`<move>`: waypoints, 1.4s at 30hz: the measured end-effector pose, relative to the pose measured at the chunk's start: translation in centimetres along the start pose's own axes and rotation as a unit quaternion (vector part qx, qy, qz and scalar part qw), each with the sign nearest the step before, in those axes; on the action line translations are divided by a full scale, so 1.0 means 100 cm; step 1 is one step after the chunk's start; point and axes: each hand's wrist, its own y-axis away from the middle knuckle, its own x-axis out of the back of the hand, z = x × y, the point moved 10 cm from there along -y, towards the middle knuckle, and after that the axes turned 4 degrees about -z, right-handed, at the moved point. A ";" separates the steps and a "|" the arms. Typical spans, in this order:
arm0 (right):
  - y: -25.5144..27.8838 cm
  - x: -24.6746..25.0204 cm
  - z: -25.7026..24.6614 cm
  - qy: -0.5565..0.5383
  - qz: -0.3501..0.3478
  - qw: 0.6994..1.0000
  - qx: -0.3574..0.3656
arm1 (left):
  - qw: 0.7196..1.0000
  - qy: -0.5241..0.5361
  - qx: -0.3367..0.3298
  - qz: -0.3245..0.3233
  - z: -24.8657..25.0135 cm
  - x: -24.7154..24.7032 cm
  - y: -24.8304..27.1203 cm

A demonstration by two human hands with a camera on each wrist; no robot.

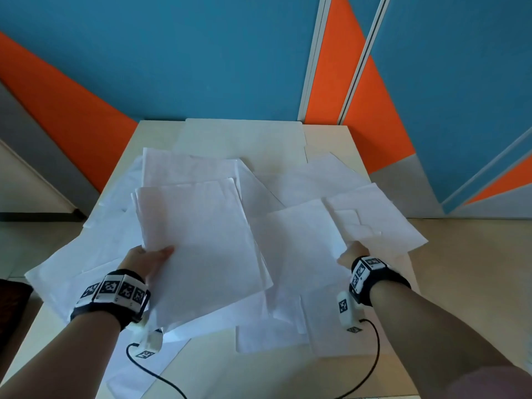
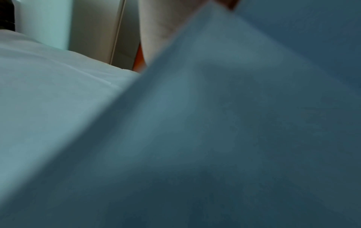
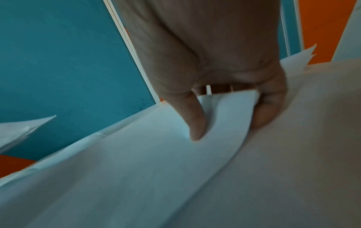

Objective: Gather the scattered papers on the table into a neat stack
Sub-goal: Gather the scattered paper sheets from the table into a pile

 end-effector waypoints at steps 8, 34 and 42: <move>0.004 0.077 -0.002 -0.065 0.200 0.976 0.055 | 1.000 0.018 -0.002 -0.005 -0.003 -0.004 -0.004; 0.021 0.019 0.041 -0.010 0.123 0.989 -0.079 | 0.998 0.053 -0.023 -0.038 0.009 -0.021 0.014; 0.014 0.009 0.039 -0.042 0.027 0.996 -0.076 | 0.998 0.036 -0.026 -0.033 0.012 -0.015 0.025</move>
